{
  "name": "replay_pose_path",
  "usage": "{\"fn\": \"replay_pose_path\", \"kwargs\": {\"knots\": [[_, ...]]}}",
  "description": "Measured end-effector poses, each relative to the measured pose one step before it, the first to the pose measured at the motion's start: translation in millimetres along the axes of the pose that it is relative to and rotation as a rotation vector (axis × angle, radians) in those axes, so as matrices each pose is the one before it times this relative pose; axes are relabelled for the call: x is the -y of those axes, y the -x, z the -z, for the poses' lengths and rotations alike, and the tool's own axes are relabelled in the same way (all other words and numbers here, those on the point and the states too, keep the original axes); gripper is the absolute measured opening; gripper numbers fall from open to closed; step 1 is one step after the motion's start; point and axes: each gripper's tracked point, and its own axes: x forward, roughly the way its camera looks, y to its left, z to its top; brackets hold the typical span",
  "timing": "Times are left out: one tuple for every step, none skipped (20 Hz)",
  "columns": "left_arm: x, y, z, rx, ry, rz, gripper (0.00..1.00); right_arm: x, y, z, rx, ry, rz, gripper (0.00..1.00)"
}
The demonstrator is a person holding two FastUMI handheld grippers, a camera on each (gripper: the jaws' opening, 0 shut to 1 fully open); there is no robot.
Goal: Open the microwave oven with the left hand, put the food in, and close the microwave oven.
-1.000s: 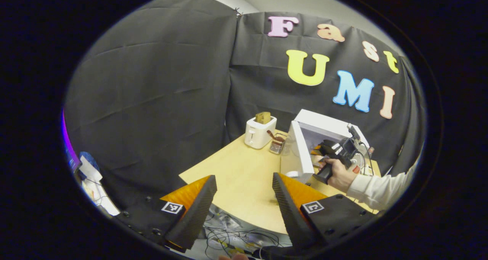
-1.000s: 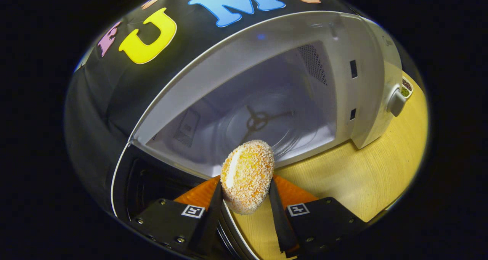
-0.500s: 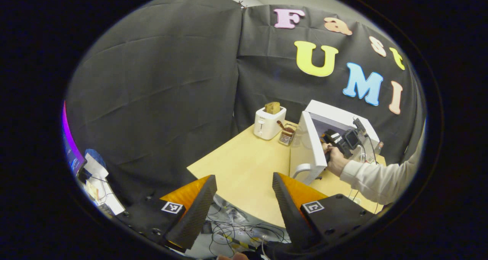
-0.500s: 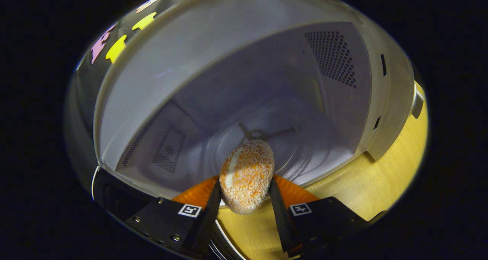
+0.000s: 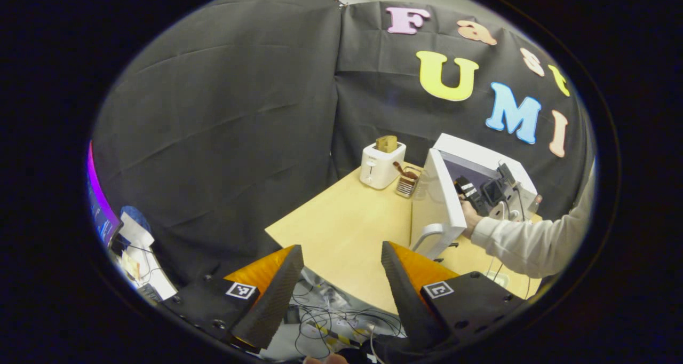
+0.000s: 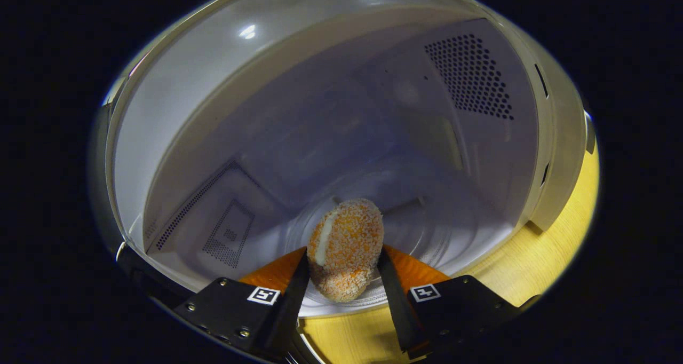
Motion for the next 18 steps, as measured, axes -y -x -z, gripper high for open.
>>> {"fn": "replay_pose_path", "kwargs": {"knots": [[-0.58, 0.58, 0.25, -0.00197, 0.00011, -0.00141, 0.98, 0.90, -1.74, -0.51, 0.00832, -0.00147, 0.00344, 0.74], [-0.14, -1.34, 0.82, -0.00347, -0.00042, -0.00143, 0.95, -0.25, -1.05, -1.31, 0.00760, -0.00313, 0.00104, 0.74], [0.70, -1.22, 1.01, -0.00456, -0.00160, -0.00179, 0.95, 0.04, -1.44, -0.73, 0.01070, 0.00074, 0.00151, 0.74], [0.50, -1.01, -0.53, -0.00324, -0.00114, -0.00232, 0.95, 0.57, -1.65, -1.30, 0.00966, 0.00219, 0.00090, 0.75], [-0.89, -0.13, -0.73, 0.00210, -0.00106, -0.00418, 0.95, 1.17, -1.95, -1.37, 0.00891, 0.00354, 0.00093, 0.75], [-0.34, 1.02, -1.84, 0.00324, 0.00055, -0.00483, 0.98, 1.32, 0.49, -1.02, 0.00362, 0.00587, -0.00118, 0.75], [-0.10, 0.79, -0.46, 0.00090, 0.00154, -0.00302, 0.98, 0.40, -0.81, 0.44, 0.00170, 0.00468, -0.00155, 0.76], [-0.54, 0.22, 1.16, 0.00067, 0.00023, -0.00238, 0.98, 0.10, 0.35, 0.34, 0.00077, 0.00345, -0.00288, 0.77], [-1.73, 3.31, 0.25, 0.00169, -0.00144, -0.00554, 0.98, 0.44, 0.78, -0.28, -0.00287, -0.00231, -0.00090, 0.77], [-3.05, 1.73, 0.43, 0.00137, -0.00140, -0.00568, 0.98, 0.34, -0.05, 0.02, 0.00016, -0.01149, -0.00060, 0.78], [-2.77, 1.10, 1.72, 0.00249, 0.00101, -0.00631, 0.98, -1.08, -0.10, -0.26, 0.00502, -0.00203, -0.00101, 0.79], [-1.25, 0.64, 0.68, -0.00134, 0.00598, -0.00391, 0.98, 1.12, -2.09, -1.31, 0.00774, -0.00063, -0.00085, 0.80], [-2.51, 1.70, 3.06, -0.00412, 0.00843, -0.00348, 1.00, -0.47, -0.91, -0.79, 0.00546, -0.00106, -0.00231, 0.80], [-2.42, 1.55, 1.43, -0.00209, 0.00819, -0.00416, 0.98, -0.27, -0.77, -0.27, 0.00492, 0.00034, -0.00246, 0.81], [-2.60, 2.35, 2.58, -0.00321, 0.00838, -0.00182, 0.95, -0.17, 0.45, -0.22, 0.00169, 0.00263, -0.00482, 0.82], [-1.09, 0.61, 1.12, -0.00193, 0.00507, -0.00186, 0.96, 0.07, -0.65, 0.52, 0.00124, -0.00090, 0.00072, 0.84], [-0.36, 2.15, 2.21, -0.00036, 0.00120, -0.00209, 0.98, -0.54, -0.74, 0.41, 0.00407, 0.00003, -0.00076, 0.84], [-0.13, -1.92, 0.37, 0.00016, -0.00063, -0.00024, 0.95, -0.66, -1.65, 0.18, 0.00379, -0.00395, -0.00017, 0.84]]}}
